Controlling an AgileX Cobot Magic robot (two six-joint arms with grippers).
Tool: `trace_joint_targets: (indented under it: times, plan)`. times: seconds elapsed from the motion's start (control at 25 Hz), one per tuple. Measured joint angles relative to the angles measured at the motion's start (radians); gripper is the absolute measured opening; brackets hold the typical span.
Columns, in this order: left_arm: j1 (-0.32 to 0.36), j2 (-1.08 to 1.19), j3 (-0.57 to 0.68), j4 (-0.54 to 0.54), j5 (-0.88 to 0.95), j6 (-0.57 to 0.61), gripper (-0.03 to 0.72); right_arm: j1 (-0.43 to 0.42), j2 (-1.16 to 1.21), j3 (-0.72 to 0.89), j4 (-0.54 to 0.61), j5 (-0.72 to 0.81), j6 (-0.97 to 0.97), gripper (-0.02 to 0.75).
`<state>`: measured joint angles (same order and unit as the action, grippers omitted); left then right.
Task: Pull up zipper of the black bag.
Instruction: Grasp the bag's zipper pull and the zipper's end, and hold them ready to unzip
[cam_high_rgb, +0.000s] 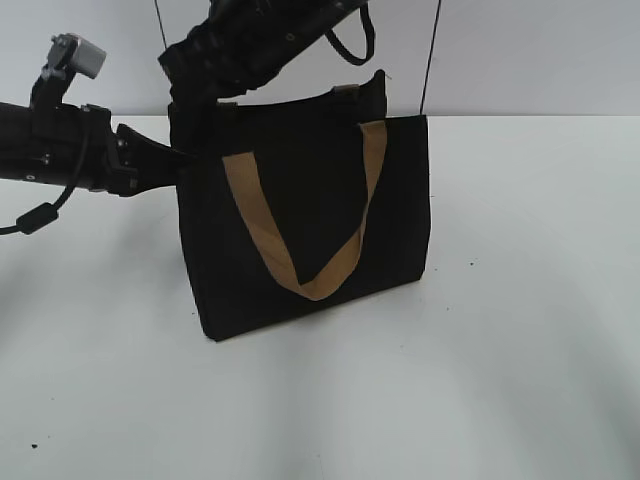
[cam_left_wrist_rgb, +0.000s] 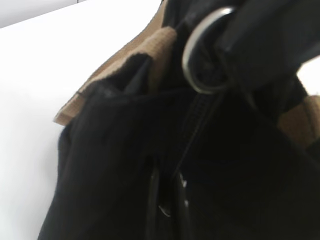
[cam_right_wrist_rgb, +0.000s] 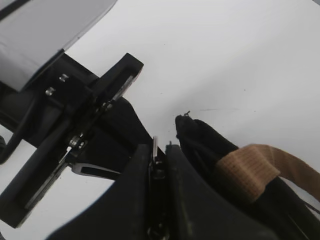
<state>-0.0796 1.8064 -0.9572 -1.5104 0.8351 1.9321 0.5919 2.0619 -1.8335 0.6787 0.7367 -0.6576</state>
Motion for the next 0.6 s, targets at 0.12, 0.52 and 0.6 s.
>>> trace_joint_targets:
  times: [0.12,0.52,0.6]
  plan:
    - [0.0,0.003,0.0,0.001,0.005,-0.005,0.03,-0.002,0.0,0.0,0.0,0.001,0.029,0.046]
    - [0.003,0.034,0.017,0.242,-0.124,-0.14,0.013,-0.071,-0.033,-0.01,0.039,-0.075,0.159,-0.009]
    - [0.007,0.044,0.02,0.276,-0.148,-0.159,0.013,-0.097,-0.068,-0.026,0.047,-0.122,0.161,-0.014]
